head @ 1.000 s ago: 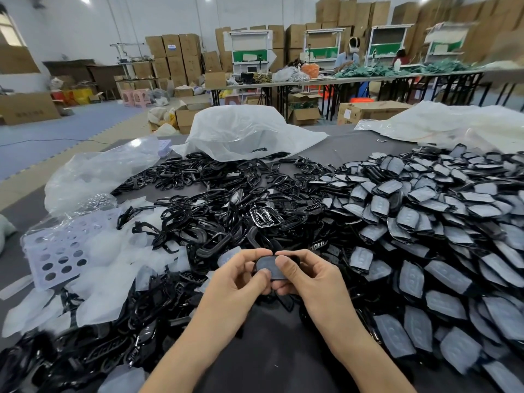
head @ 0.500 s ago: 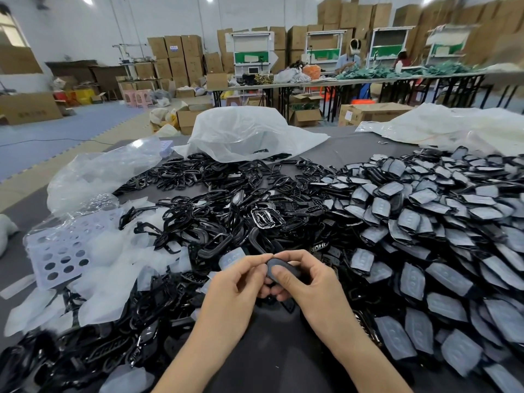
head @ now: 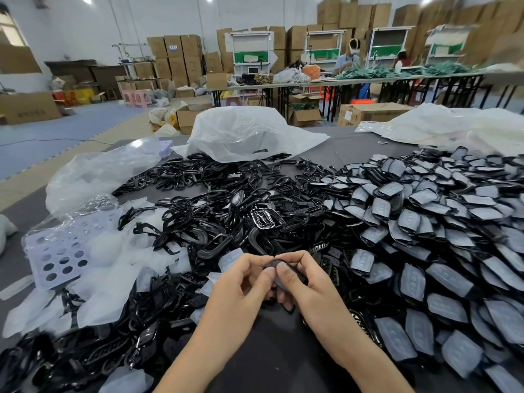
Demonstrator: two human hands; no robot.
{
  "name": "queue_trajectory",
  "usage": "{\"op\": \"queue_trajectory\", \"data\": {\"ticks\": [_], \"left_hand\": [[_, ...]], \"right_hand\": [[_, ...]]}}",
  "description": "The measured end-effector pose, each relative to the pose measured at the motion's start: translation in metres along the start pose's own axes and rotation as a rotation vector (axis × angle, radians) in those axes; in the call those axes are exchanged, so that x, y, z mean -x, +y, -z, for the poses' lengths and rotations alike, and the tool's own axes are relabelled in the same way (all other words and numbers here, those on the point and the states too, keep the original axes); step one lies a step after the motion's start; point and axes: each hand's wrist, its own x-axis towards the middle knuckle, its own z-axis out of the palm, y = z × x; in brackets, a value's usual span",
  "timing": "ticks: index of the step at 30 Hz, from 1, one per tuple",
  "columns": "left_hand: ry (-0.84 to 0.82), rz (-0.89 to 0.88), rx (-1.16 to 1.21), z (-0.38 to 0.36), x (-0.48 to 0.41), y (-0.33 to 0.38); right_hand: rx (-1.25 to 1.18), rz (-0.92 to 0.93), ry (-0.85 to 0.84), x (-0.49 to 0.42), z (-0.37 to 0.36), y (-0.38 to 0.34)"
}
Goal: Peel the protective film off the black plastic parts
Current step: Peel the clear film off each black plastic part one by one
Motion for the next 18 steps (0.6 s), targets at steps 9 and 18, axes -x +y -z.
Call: {"op": "queue_trajectory", "data": {"ticks": [9,18], "left_hand": [[0.158,-0.023,0.081,-0.0008,-0.0027,0.0032],[0.137,-0.063,0.049,-0.0026,-0.0014,-0.0021]], "right_hand": [[-0.202,-0.040,0.052,-0.0056,0.0011,0.0020],[-0.471,-0.154,0.060,-0.0097,-0.0023,0.0014]]}}
